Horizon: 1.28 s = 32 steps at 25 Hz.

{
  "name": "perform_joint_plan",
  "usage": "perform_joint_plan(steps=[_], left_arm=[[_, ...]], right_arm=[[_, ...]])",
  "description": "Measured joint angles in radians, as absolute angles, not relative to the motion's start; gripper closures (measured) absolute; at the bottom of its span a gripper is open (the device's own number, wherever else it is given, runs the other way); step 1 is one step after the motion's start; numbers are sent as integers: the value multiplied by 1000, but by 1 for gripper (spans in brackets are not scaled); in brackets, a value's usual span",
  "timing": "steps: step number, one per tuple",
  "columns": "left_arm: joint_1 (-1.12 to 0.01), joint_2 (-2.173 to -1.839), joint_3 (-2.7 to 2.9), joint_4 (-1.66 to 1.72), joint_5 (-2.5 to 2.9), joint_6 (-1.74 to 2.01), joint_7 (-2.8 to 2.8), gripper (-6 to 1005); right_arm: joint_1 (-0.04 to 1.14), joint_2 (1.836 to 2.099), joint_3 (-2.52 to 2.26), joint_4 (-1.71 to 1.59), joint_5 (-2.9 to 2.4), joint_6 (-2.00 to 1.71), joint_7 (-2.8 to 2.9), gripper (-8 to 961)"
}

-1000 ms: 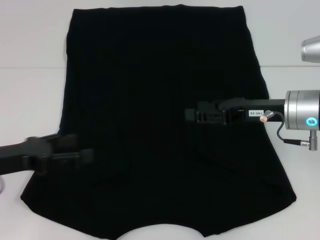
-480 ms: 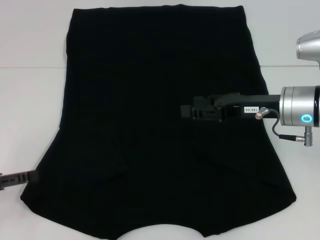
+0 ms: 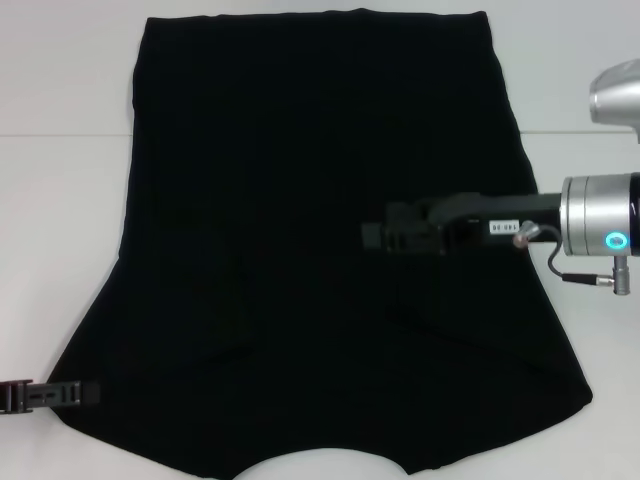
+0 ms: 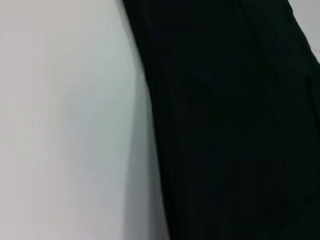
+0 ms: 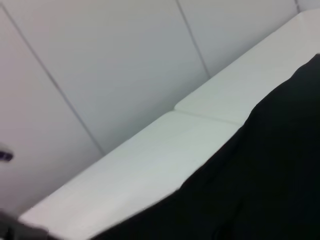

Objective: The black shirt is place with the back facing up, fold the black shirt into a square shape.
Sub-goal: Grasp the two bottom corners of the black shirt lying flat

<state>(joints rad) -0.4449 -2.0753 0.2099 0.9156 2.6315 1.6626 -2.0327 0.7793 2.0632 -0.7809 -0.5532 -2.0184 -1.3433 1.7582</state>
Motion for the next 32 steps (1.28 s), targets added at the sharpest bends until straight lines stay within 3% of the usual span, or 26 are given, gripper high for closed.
perform_joint_plan(steps=[7, 17, 28, 31, 32], left_arm=[[-457, -2075, 226, 916, 2636, 1659, -2032, 78], [-464, -2073, 251, 909, 2653, 1642, -2031, 116], [-470, -2072, 241, 907, 2661, 1622, -2038, 532], [-474, -2072, 243, 907, 2660, 1618, -2038, 765], [-476, -2072, 242, 907, 2659, 1618, -2038, 800]], right_arm=[[780, 2036, -917, -555, -2064, -1431, 1754, 252], [784, 2035, -924, -557, -2065, -1541, 1704, 254], [770, 2027, -923, -570, -2062, -1544, 1715, 251], [758, 2015, -927, -570, -2062, -1545, 1716, 250], [751, 2010, -927, -570, -2062, -1547, 1717, 249]])
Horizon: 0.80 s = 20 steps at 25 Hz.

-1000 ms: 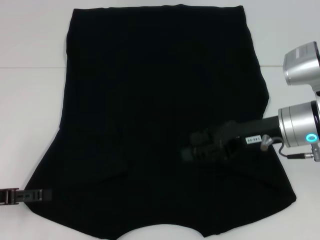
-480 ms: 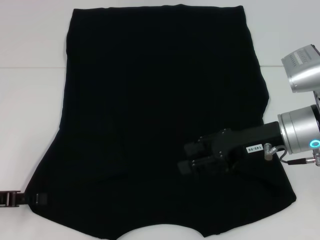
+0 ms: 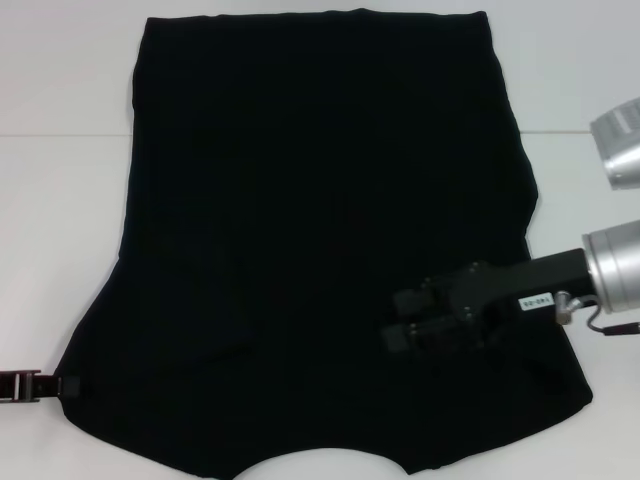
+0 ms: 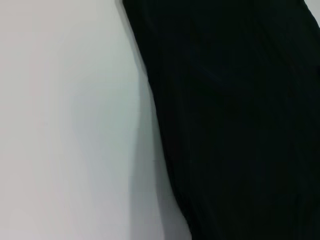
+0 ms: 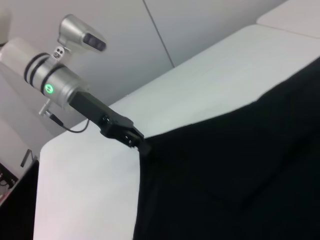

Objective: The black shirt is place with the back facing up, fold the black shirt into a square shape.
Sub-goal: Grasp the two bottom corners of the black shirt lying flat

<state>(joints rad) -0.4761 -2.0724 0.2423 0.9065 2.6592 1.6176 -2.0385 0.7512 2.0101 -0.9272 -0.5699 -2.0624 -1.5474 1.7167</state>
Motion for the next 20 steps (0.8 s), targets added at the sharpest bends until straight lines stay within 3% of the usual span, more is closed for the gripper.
perform_joint_plan(steps=[5, 13, 20], left_arm=[[-482, -2077, 241, 905, 2647, 1617, -2039, 973], [-482, -2086, 242, 903, 2595, 1634, -2039, 972], [-490, -2091, 248, 874, 2566, 1632, -2038, 973]], right_arm=[[703, 1978, -919, -578, -2063, -1563, 1736, 247], [611, 1915, -872, -611, -2124, -1565, 1849, 243], [562, 1903, -802, -708, -2278, -1553, 1972, 245]])
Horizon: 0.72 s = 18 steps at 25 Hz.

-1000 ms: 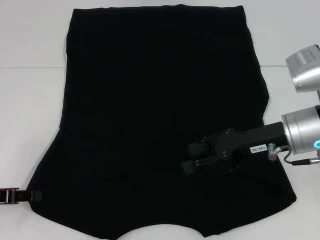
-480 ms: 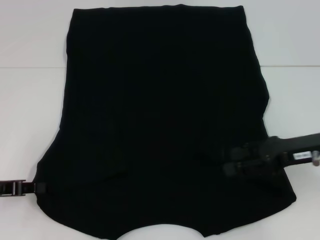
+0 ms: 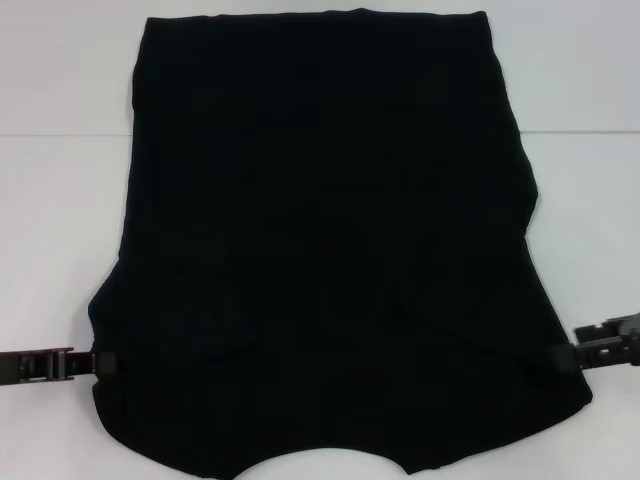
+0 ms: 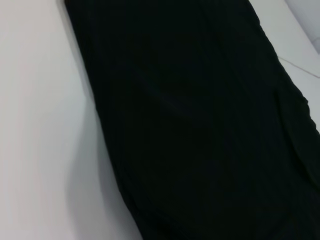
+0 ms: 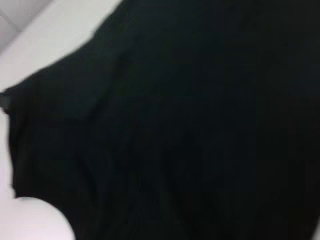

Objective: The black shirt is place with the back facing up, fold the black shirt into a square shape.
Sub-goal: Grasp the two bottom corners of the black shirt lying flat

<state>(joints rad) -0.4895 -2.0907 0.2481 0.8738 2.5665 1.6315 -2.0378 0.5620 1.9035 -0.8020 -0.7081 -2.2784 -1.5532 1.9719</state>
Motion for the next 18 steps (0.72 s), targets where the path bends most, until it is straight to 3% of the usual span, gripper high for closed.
perform_joint_plan(steps=[10, 18], left_arm=[[-497, -2086, 245, 855, 2559, 1630, -2031, 973], [-499, -2081, 242, 854, 2555, 1630, -2031, 973]], right_arm=[[573, 1904, -731, -721, -2436, -1554, 2020, 249], [597, 1935, -733, -717, -2510, -1551, 2031, 247]])
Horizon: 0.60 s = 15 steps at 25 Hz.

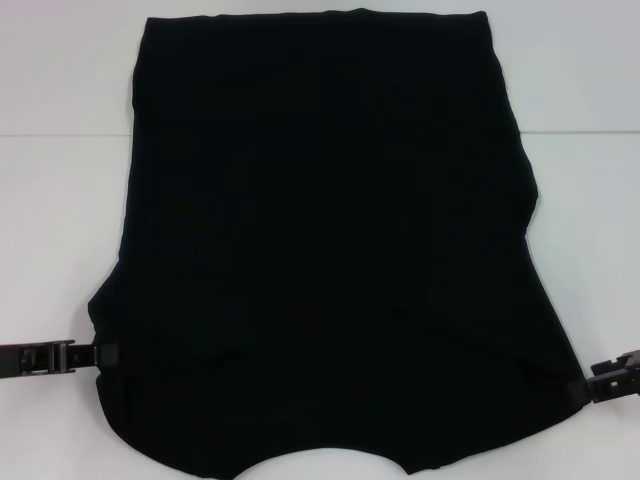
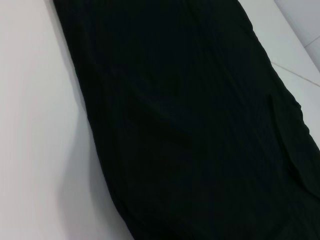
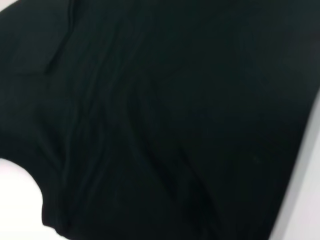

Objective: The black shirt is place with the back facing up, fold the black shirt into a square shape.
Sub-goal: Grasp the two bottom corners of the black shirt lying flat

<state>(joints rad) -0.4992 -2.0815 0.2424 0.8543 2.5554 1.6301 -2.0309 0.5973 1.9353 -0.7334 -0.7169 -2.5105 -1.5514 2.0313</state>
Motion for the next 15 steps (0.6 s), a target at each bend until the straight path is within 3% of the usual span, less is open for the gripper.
perform_joint_plan(steps=[15], left_arm=[[-499, -2080, 242, 854, 2544, 1620, -2026, 973]], right_arm=[[644, 1988, -734, -725, -2548, -1560, 2042, 252]])
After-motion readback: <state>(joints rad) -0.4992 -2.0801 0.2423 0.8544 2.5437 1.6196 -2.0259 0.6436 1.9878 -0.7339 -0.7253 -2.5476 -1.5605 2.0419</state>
